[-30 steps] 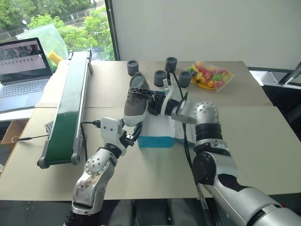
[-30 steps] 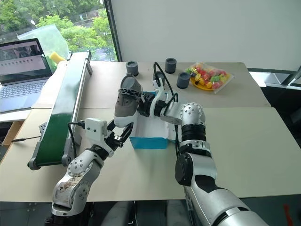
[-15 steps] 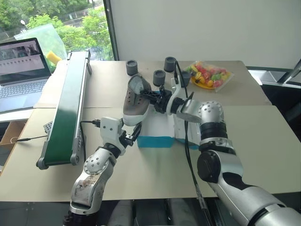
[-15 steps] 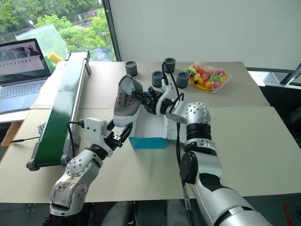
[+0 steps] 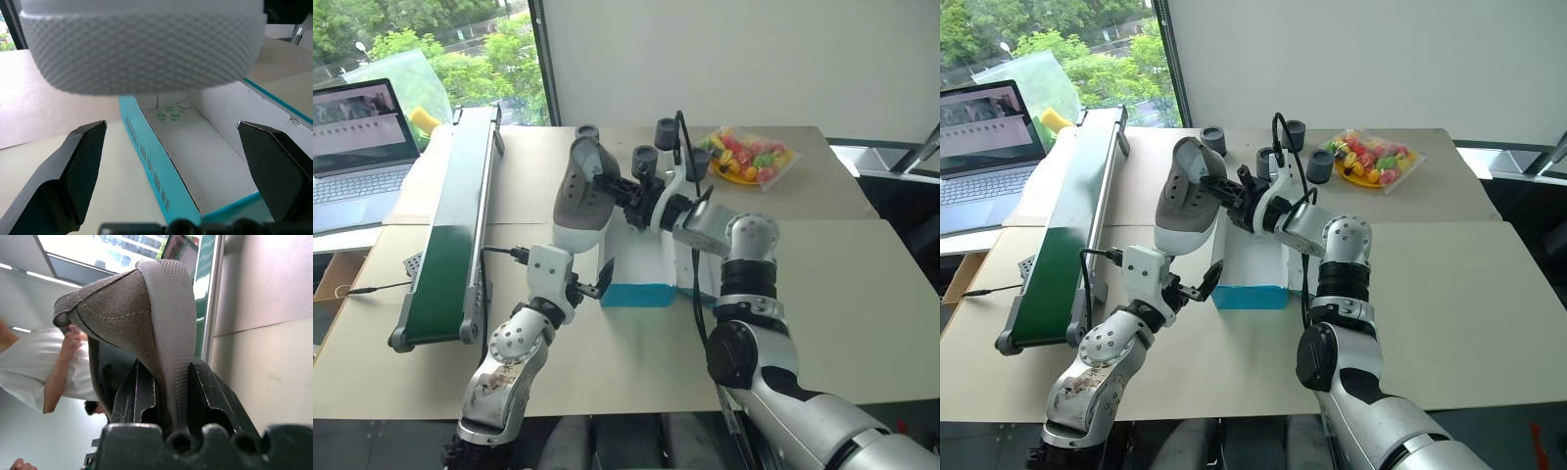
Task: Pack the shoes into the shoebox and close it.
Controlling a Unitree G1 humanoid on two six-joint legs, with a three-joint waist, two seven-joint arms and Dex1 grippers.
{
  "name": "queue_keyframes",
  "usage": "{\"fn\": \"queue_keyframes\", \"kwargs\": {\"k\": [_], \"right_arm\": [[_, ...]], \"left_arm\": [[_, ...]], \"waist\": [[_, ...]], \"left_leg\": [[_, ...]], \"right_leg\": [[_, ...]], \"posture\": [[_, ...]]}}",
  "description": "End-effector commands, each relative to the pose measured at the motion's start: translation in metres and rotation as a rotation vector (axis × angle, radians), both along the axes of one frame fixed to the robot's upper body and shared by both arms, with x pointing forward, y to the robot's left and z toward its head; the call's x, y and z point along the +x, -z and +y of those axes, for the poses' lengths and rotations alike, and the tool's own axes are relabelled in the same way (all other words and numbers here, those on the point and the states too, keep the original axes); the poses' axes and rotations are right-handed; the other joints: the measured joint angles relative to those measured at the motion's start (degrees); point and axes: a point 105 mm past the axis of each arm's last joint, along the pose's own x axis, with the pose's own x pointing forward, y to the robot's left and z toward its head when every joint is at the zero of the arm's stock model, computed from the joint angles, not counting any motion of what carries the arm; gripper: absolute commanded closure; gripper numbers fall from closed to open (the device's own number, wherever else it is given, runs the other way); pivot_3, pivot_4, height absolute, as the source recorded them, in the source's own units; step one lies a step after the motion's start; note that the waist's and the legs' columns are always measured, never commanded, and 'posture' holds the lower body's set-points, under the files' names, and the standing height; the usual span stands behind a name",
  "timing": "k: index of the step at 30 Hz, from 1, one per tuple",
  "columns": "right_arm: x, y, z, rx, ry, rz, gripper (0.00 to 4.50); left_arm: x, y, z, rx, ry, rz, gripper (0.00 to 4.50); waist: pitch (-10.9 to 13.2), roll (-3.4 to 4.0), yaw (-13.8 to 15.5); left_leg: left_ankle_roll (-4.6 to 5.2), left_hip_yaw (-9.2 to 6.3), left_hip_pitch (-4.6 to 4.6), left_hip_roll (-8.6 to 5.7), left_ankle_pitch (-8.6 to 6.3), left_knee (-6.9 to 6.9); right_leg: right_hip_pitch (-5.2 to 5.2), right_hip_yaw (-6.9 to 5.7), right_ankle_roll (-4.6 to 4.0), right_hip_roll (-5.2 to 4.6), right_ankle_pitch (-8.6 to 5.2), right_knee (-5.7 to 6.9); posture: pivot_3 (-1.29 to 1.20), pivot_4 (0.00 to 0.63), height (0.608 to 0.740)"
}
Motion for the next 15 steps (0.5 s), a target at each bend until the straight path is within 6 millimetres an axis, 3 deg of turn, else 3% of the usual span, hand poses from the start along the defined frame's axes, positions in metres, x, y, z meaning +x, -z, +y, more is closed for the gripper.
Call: {"fn": "queue_keyframes", "kwargs": {"k": [1, 5, 8, 15], "right_arm": [[0.022, -0.035, -0.037, -0.12, 0.207, -0.118, 4.07], [0.025, -0.045, -0.066, -0.483, 0.221, -0.175, 4.07], [0.023, -0.044, -0.076, -0.657, 0.195, -0.182, 4.07], [0.015, -0.013, -0.073, -0.904, 0.091, -0.078, 4.07]], "left_arm": [[-0.005, -0.01, -0.001, 0.026, 0.019, -0.053, 0.03], [-0.012, -0.008, 0.001, 0.082, 0.05, -0.051, 0.03], [-0.015, -0.005, -0.003, 0.123, 0.089, -0.046, 0.03], [-0.035, -0.006, -0.018, 0.293, 0.325, -0.057, 0.03]], "waist": [[0.0, 0.01, 0.2], [0.1, 0.08, -0.1], [0.1, 0.1, -0.5], [0.1, 0.13, -0.8]], "left_leg": [[0.0, 0.03, 0.0, 0.0, 0.0, 0.01], [0.0, 0.16, -0.03, 0.01, 0.0, -0.04], [0.01, 0.18, -0.04, 0.01, -0.01, -0.11], [0.06, 0.26, 0.0, 0.18, -0.04, -0.13]], "right_leg": [[0.0, 0.0, 0.0, 0.0, 0.0, -0.02], [-0.05, 0.01, 0.0, 0.0, -0.01, -0.03], [-0.07, 0.0, -0.07, 0.03, -0.05, -0.19], [-0.02, 0.08, -0.14, 0.22, -0.01, -0.33]], "posture": [[0.0, 0.15, 0.731], [0.0, 0.15, 0.731], [0.0, 0.15, 0.731], [0.0, 0.15, 0.731]]}}
